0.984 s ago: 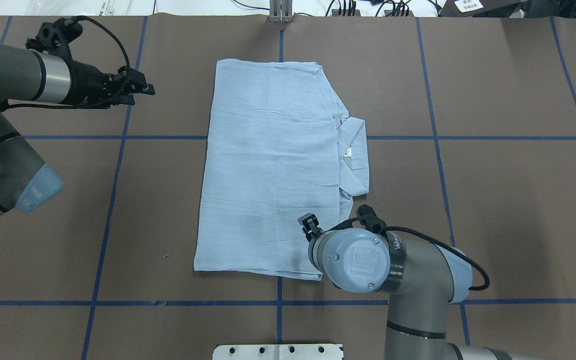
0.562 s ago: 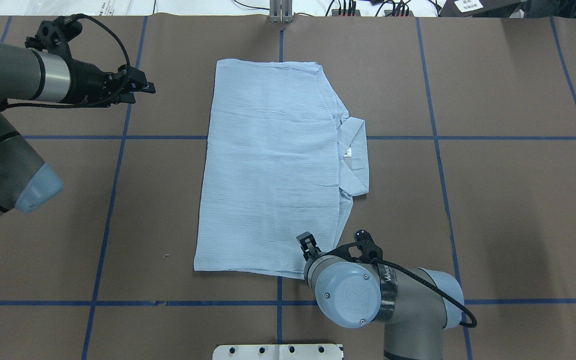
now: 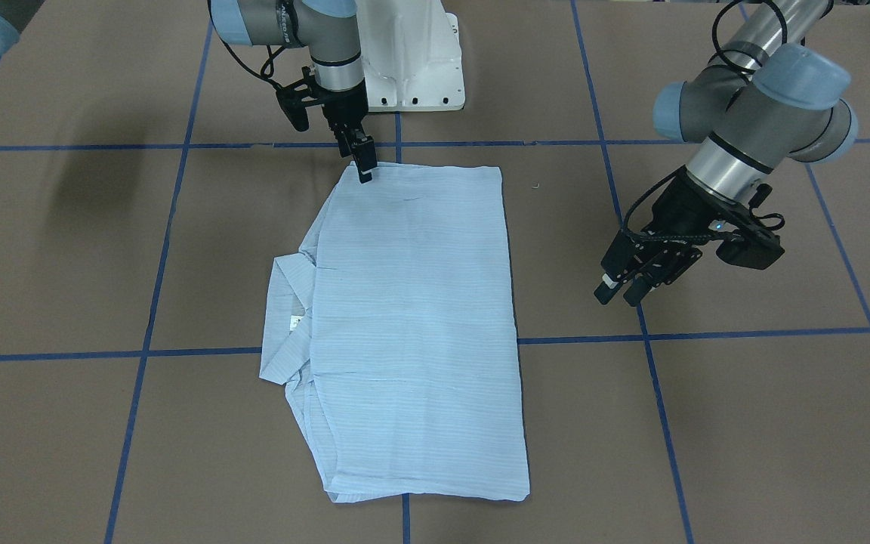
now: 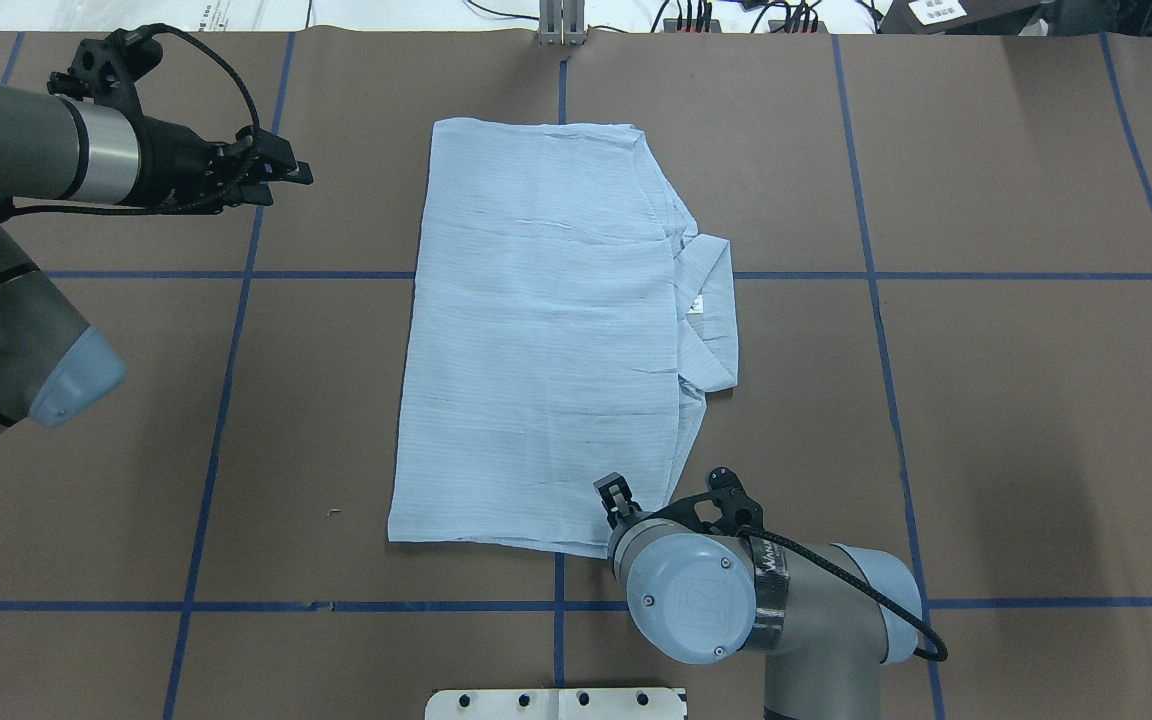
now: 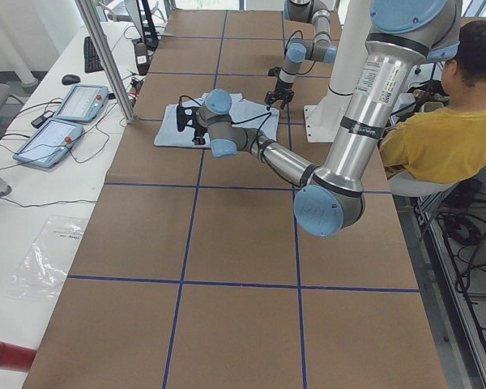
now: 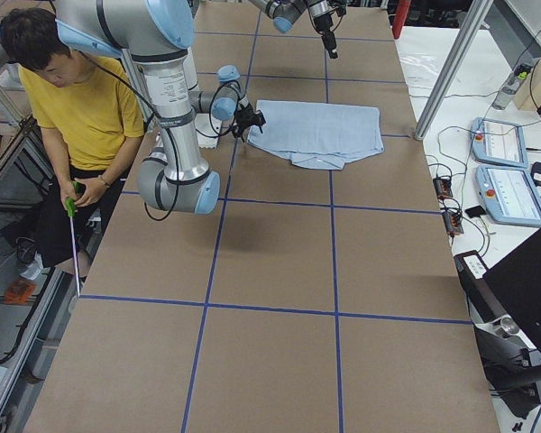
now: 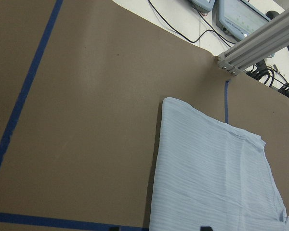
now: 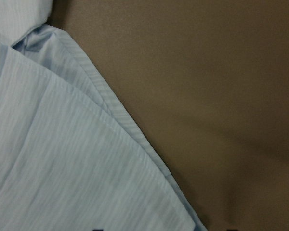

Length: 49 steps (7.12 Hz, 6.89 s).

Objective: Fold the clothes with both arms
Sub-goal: 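Move the right gripper to the shirt edge nearest the robot, then lower the left gripper to the near edge and grasp it with both grippers, then lift the near edge and fold it over onto the far edge with both grippers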

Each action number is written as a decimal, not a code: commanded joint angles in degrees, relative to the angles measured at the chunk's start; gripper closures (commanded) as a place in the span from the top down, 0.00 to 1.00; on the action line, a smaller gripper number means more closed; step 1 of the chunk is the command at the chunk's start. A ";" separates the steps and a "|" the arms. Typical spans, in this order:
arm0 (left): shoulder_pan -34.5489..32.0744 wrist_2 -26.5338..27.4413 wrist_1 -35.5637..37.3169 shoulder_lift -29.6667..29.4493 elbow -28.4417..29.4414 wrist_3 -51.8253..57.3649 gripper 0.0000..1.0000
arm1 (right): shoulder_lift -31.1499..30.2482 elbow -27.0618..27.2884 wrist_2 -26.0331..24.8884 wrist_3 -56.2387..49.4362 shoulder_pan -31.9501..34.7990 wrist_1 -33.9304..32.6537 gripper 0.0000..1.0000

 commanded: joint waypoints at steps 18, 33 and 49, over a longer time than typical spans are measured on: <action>19.73 12.45 6.89 1.08 -7.51 -21.16 0.63 | -1.25 3.19 6.33 -0.96 4.87 1.58 0.00; 39.21 24.97 18.55 5.30 -13.53 -29.72 0.49 | -2.40 3.46 6.15 -1.05 3.72 1.58 0.00; 21.85 17.07 23.99 -4.16 -20.86 -27.03 0.00 | 10.49 1.42 17.37 -23.16 21.96 -10.23 0.00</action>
